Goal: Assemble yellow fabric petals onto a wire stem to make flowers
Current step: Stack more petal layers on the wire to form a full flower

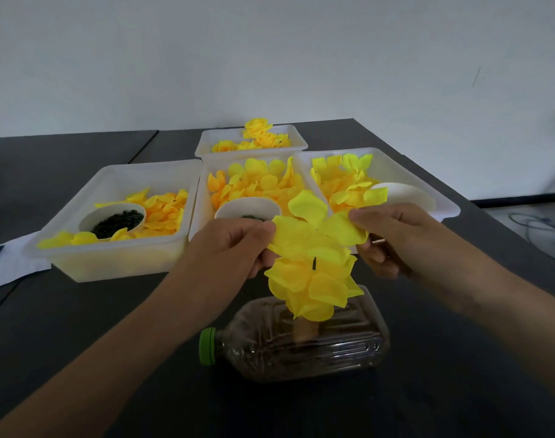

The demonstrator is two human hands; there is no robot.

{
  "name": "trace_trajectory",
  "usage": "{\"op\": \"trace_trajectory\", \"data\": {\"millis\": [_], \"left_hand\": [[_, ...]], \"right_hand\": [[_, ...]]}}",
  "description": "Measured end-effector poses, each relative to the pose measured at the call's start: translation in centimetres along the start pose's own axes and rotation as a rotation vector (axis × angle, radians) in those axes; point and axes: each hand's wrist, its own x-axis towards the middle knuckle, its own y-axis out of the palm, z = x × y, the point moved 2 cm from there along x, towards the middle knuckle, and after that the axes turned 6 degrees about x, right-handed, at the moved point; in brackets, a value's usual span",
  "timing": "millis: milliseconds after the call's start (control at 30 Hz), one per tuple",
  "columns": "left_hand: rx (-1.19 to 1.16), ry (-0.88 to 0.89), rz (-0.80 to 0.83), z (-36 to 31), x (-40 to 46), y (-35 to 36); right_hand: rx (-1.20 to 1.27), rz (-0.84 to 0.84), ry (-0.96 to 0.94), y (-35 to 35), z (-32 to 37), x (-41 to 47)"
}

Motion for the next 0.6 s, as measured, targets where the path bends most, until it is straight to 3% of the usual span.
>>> {"op": "trace_trajectory", "data": {"millis": [267,600], "left_hand": [[0.144,0.035,0.042,1.0,0.5,-0.2],[0.027,0.106,0.017,-0.4,0.9,0.0]], "right_hand": [[-0.060,-0.034,0.015,0.5,-1.4,-0.1],[0.033,-0.110,-0.079,-0.2,-0.1,-0.2]]}}
